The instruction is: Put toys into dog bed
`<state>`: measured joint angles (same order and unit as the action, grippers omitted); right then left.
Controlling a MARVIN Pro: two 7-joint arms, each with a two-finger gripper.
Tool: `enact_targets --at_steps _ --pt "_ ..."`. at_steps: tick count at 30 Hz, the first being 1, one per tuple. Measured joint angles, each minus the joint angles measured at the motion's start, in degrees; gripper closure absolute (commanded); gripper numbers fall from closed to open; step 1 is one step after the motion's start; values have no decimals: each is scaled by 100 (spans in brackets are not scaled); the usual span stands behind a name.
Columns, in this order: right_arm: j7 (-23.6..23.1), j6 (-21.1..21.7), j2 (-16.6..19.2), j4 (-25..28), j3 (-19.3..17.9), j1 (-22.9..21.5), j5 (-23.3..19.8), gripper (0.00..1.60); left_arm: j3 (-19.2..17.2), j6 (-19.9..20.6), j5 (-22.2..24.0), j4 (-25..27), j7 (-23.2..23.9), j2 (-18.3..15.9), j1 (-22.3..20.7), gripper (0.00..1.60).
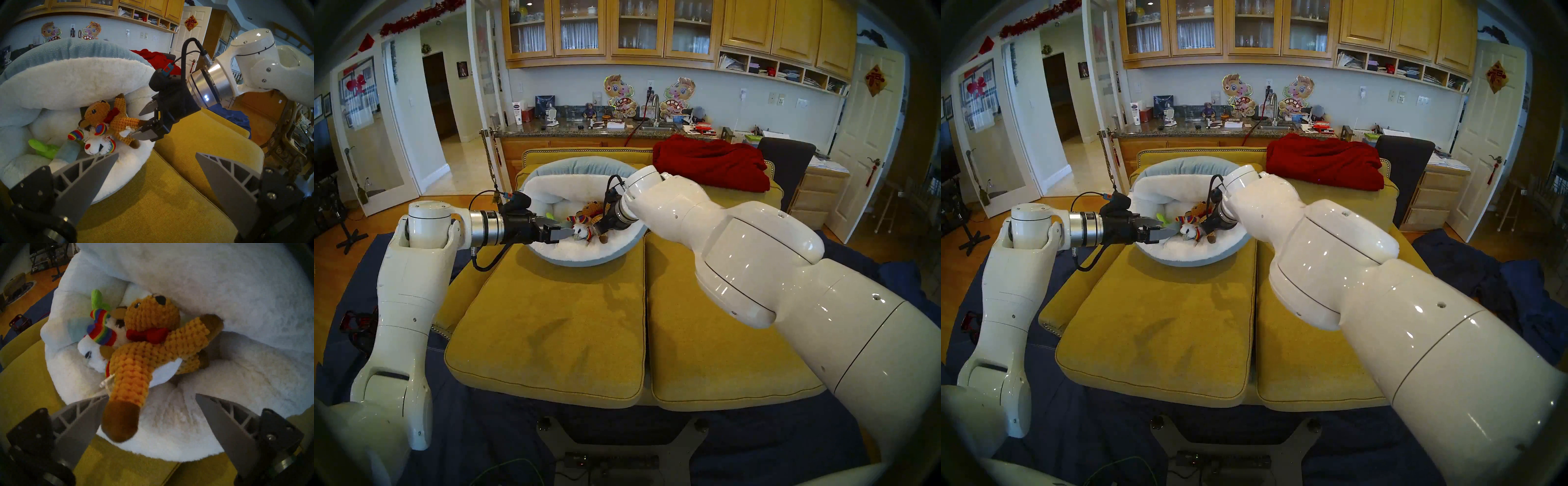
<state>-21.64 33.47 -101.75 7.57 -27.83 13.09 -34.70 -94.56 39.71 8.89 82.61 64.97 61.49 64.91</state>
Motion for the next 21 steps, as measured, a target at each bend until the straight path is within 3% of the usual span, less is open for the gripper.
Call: enact_targets --at_steps 21 --pt "-811 394 437 260 -100 -564 70 0 4 -5 -14 -6 -6 -2 52 0"
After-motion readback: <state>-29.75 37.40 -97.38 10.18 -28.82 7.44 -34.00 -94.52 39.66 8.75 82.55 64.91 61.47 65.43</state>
